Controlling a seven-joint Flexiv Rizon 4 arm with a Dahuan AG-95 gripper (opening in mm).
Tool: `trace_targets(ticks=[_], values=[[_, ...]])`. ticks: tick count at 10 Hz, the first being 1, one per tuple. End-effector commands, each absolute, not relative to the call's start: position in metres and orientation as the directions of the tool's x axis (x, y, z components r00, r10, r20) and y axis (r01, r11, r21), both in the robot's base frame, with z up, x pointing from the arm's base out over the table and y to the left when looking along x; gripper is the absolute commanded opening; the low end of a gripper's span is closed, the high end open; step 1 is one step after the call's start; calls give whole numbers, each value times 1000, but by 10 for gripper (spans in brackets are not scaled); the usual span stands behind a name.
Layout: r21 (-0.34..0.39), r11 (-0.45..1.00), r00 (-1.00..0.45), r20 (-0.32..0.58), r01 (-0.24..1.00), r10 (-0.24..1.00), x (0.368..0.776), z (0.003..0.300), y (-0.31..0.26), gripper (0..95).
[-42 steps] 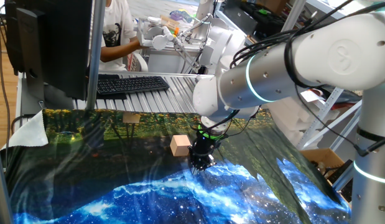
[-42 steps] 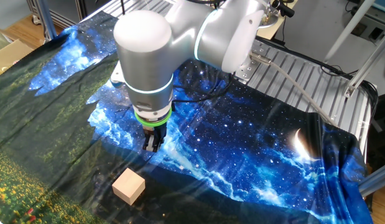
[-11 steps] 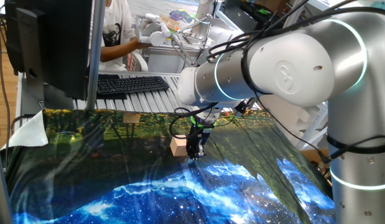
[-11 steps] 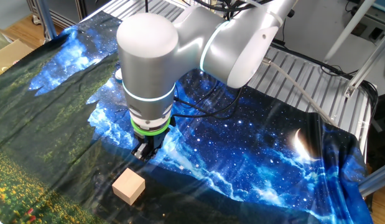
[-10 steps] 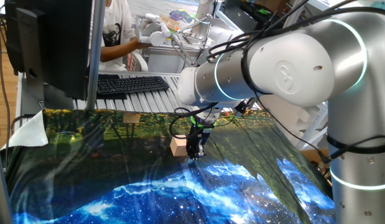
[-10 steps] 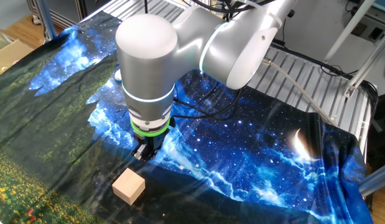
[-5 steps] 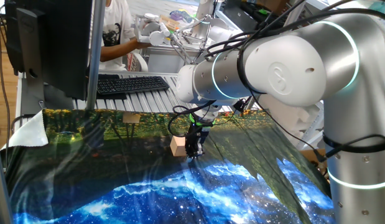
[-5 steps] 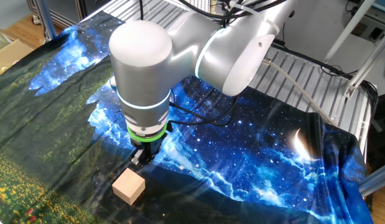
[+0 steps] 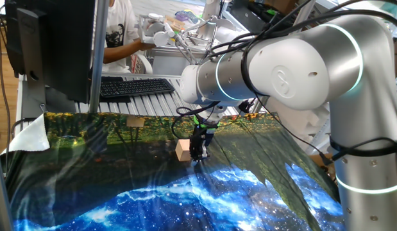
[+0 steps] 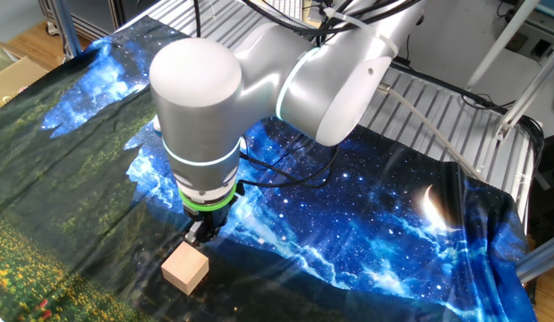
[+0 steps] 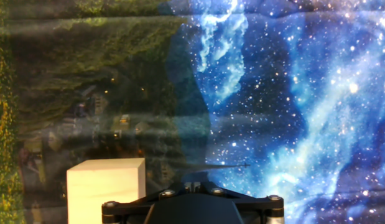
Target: Approach and touch the side of the small block
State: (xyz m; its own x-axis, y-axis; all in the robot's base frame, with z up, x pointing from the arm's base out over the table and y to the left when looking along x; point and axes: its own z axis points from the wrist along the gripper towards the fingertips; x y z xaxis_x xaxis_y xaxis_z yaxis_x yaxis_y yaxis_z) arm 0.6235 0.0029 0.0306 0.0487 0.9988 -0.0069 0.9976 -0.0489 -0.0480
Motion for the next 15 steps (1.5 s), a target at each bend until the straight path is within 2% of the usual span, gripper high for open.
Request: trace_targets(ticks=[1,15], values=[[-48,-49,48,-9,998,999,626,29,3,0],[-61,-45,44,-14,997,999,660,28,-1,0]])
